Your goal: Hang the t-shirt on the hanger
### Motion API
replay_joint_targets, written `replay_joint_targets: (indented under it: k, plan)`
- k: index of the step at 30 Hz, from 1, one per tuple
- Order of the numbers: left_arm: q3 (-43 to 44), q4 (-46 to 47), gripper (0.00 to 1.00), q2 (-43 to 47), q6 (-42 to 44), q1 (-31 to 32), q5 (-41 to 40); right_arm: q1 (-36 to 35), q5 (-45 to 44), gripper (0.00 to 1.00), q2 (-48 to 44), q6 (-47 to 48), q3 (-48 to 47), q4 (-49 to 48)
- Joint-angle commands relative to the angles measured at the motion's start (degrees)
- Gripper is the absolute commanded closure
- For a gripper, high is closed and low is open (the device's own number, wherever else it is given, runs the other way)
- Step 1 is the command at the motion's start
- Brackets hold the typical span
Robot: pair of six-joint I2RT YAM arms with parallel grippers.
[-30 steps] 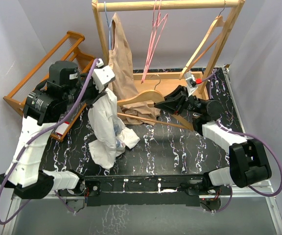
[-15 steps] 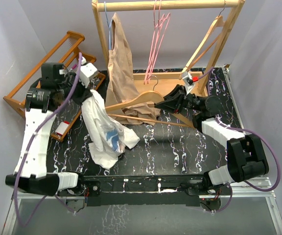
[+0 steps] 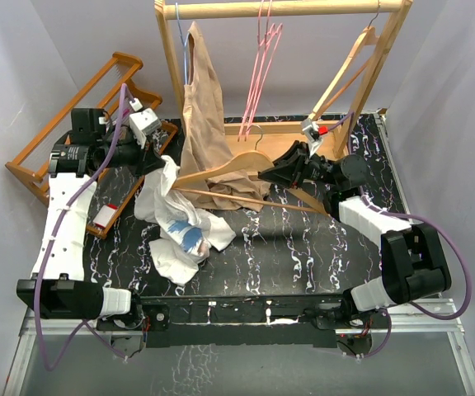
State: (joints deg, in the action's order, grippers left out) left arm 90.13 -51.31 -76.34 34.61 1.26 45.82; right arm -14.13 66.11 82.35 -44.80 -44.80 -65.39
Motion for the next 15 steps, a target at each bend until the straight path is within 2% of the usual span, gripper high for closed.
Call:
replay_joint_targets:
  k: [1,4,10,15]
  plan:
    - [0.7,-1.5,1.0,2.7,1.6,0.0,5.7,0.2,-7.9,0.92,-1.9,9.1,-2.9,8.5]
    - [2.1,-5.2,1.0,3.1,3.8,-0.1,3.2,0.2,-12.6,0.92,-3.8,13.2,-2.0,12.5]
    - [2.1,-7.1,1.0,3.1,5.4,-0.2,0.7,0.2,-11.9,0.92,-3.5,8.7,0.3,4.4]
    - [1.1,-5.3,1.0,2.6,5.4,-0.4,-1.6,0.2,-11.5,0.92,-5.7,8.6,0.2,4.0]
